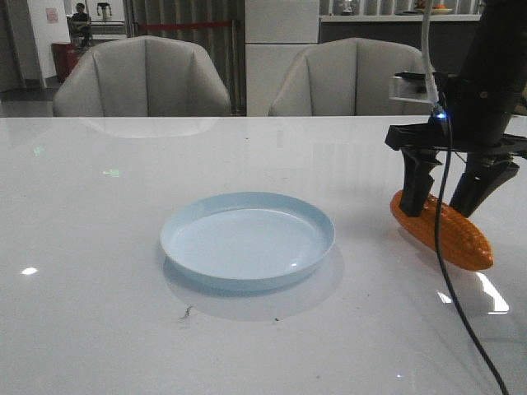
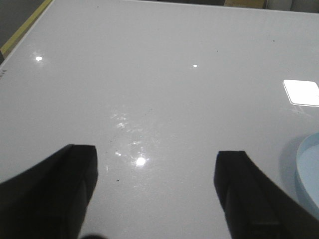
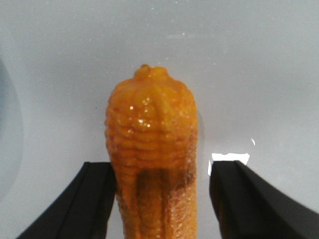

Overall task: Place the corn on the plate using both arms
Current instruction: 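Lower the right gripper and grasp the orange corn cob, then lift the corn and carry it over the plate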

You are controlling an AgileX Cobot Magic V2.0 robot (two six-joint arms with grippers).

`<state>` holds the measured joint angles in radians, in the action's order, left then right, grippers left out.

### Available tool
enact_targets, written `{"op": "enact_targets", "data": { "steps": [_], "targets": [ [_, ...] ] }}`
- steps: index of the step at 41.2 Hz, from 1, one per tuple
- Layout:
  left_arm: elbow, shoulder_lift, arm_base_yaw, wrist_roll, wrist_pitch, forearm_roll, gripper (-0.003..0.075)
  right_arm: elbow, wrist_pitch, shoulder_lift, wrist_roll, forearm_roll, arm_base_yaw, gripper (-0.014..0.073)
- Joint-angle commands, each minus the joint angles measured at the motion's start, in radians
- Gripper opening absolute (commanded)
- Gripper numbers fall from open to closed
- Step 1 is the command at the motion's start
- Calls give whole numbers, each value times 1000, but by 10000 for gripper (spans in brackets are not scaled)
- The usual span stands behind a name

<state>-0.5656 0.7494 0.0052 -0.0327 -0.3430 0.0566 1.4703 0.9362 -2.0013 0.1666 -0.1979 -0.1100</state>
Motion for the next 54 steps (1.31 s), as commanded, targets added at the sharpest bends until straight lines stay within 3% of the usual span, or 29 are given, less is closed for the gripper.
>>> {"op": "enact_targets", "data": {
  "steps": [1,12,20,23,30,38,46,54],
  "targets": [
    [-29,-5,3,6,72,8,547,28,-11,33,4,26,0,505],
    [-29,-5,3,6,72,8,547,28,-3,16,4,27,0,485],
    [-29,-5,3,6,72,8,547,28,3,16,4,27,0,289],
    [-29,-5,3,6,72,8,547,31,5,16,4,27,0,261],
    [-29,-5,3,6,72,8,547,95,51,16,4,25,0,263],
    [-29,-5,3,6,72,8,547,285,146,16,6,14,-19,263],
    [-29,-5,3,6,72,8,547,492,218,16,42,14,-101,263],
    [-29,-5,3,6,72,8,547,598,205,16,42,-35,-219,263]
  ]
}}
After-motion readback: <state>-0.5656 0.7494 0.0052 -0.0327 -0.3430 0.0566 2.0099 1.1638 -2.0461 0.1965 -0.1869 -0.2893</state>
